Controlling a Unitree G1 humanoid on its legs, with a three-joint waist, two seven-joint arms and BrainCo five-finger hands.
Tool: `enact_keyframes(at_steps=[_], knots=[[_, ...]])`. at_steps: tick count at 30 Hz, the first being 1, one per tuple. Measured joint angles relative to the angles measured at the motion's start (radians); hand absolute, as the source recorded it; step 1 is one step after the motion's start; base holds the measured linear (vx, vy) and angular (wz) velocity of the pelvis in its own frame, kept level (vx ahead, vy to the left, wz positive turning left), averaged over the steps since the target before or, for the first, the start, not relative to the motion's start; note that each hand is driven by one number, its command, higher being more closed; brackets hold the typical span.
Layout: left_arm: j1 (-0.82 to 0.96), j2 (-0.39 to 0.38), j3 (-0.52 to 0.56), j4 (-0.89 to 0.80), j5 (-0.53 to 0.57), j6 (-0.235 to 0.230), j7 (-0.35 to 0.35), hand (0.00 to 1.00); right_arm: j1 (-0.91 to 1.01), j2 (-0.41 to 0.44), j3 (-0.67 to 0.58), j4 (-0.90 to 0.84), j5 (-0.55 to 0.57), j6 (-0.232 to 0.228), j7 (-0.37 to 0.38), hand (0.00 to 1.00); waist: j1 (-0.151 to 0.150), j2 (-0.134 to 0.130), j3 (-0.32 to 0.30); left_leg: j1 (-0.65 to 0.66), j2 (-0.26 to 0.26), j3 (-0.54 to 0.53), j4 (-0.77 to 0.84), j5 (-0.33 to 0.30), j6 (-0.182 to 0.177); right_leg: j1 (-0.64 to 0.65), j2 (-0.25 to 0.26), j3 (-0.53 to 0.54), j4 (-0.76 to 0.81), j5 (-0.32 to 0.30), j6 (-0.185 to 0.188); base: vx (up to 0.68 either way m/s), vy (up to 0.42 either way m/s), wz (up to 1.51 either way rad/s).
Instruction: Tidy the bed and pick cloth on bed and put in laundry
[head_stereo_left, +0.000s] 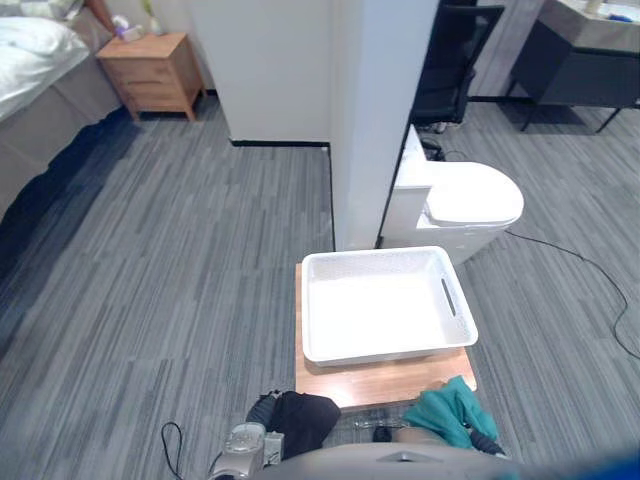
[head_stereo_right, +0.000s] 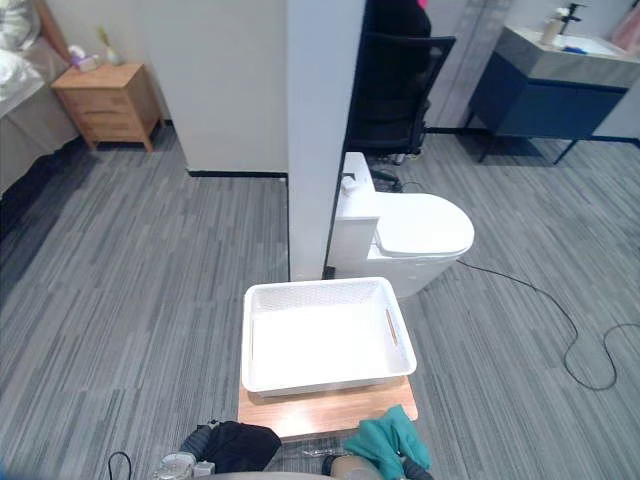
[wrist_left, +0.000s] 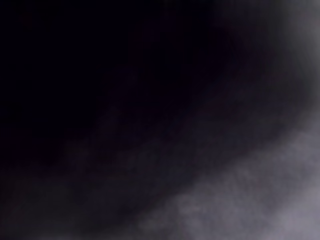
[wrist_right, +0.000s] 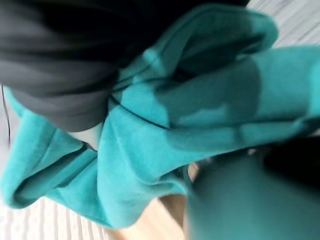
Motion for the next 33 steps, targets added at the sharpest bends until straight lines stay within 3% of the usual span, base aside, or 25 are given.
enact_keyframes(at_steps=[4, 9, 12, 16, 22, 27, 33], knots=[[0.014, 0.021, 0.000, -0.008, -0.033, 0.021, -0.020, 1.00, 0.000, -0.038, -0.084, -0.148, -0.015, -0.036, -0.070, 1.00, -0.015, -0.002, -0.004, -0.001, 0.000, 0.031, -0.005, 0.000, 0.000, -0.016, 0.008, 0.027, 0.000, 0.000, 0.000, -0.03, -0.031, -0.20], [0.037, 0.035, -0.012, -0.037, -0.070, 0.067, -0.039, 1.00, -0.095, -0.207, -0.121, -0.402, -0.132, -0.107, -0.094, 1.00, -0.021, -0.002, -0.026, -0.020, 0.004, 0.041, -0.048, 0.000, 0.000, -0.057, 0.033, 0.044, -0.011, 0.015, -0.011, -0.07, -0.069, -0.14], [0.039, 0.047, -0.044, -0.039, -0.103, 0.081, -0.038, 1.00, -0.237, -0.288, -0.102, -0.405, -0.191, -0.117, -0.098, 1.00, -0.020, -0.007, -0.030, -0.031, 0.010, 0.014, -0.063, -0.001, 0.001, -0.062, 0.045, 0.044, -0.039, 0.041, -0.017, -0.10, -0.072, 0.01], [0.032, 0.052, -0.083, -0.039, -0.117, 0.087, -0.023, 1.00, -0.289, -0.310, -0.010, -0.508, -0.234, -0.118, -0.093, 1.00, -0.015, -0.003, -0.050, -0.071, 0.019, -0.014, -0.071, -0.010, 0.018, -0.094, 0.058, 0.043, -0.072, 0.080, -0.023, -0.08, -0.053, 0.06], [0.037, 0.059, -0.116, -0.039, -0.118, 0.083, 0.013, 1.00, -0.284, -0.302, 0.097, -0.768, -0.268, -0.117, 0.009, 1.00, -0.022, 0.005, -0.054, -0.092, 0.020, -0.036, -0.067, -0.018, 0.024, -0.096, 0.061, 0.043, -0.100, 0.108, -0.018, -0.07, -0.030, -0.01], [0.050, 0.059, -0.116, -0.038, -0.117, 0.053, 0.015, 1.00, -0.284, -0.305, 0.207, -0.927, -0.267, -0.112, 0.105, 1.00, -0.022, 0.014, -0.064, -0.103, 0.021, -0.053, -0.065, -0.016, 0.026, -0.087, 0.059, 0.035, -0.142, 0.135, -0.025, 0.02, -0.003, 0.04], [0.055, 0.062, -0.115, -0.037, -0.116, 0.020, 0.011, 1.00, -0.387, -0.306, 0.378, -0.986, -0.265, -0.044, 0.199, 1.00, -0.015, 0.022, -0.070, -0.102, 0.022, -0.093, -0.065, -0.015, 0.027, -0.061, 0.056, 0.016, -0.175, 0.149, -0.026, 0.04, 0.005, 0.09]])
